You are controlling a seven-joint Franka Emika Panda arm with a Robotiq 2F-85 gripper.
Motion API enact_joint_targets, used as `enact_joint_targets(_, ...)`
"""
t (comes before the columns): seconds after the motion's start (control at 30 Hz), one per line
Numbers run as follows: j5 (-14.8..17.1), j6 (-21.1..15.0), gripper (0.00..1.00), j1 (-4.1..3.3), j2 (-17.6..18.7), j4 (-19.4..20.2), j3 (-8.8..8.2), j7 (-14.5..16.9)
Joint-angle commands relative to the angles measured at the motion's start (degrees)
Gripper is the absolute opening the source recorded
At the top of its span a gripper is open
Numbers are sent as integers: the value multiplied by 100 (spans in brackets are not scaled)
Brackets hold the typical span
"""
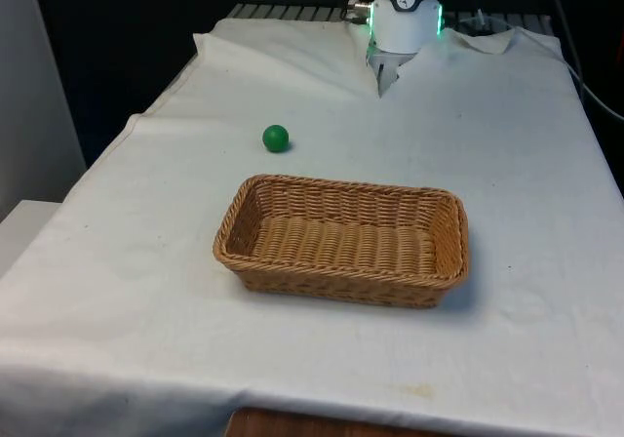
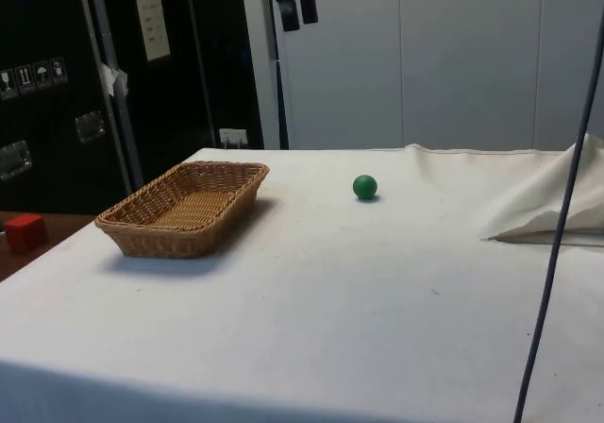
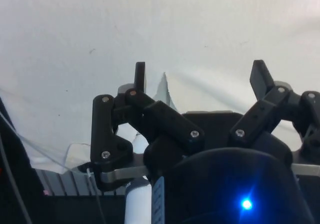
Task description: Pick up the ball and place it into the basket.
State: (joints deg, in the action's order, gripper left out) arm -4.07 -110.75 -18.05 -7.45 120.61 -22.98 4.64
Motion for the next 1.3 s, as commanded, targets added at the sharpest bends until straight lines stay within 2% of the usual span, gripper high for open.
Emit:
enact_joint_targets(0.0, -92, -115, 100, 23, -80, 103, -11, 0)
enact_joint_targets(0.03, -40, -29, 100, 0, -34, 46, -17, 0)
enact_joint_targets(0.07, -126, -138, 100, 23, -115, 149, -29, 6)
enact_joint_targets(0.27, -321, -315, 100, 34, -309, 470, -189, 57)
enact_joint_targets(0.3, -264, -206, 100, 6, -252, 384, -166, 34)
enact_joint_targets(0.33, -344, -338, 100, 34, -332, 510, -212, 69)
enact_joint_targets(0.63, -487, -699, 100, 57, -510, 957, -498, 252)
enact_joint_targets(0.8, -573, -1031, 100, 86, -619, 1289, -710, 401)
enact_joint_targets(0.83, -516, -928, 100, 52, -567, 1220, -705, 390)
enact_joint_targets(0.87, -584, -1083, 100, 86, -630, 1341, -745, 424)
enact_joint_targets(0.93, -613, -1243, 100, 103, -670, 1501, -854, 504)
enact_joint_targets(1.07, -630, -1467, 100, 120, -676, 1690, -991, 613)
enact_joint_targets(1.1, -573, -1369, 100, 86, -642, 1633, -997, 619)
enact_joint_targets(1.13, -630, -1524, 100, 120, -665, 1730, -1031, 642)
enact_joint_targets(1.27, -602, -1845, 100, 109, -561, 1919, -1226, 802)
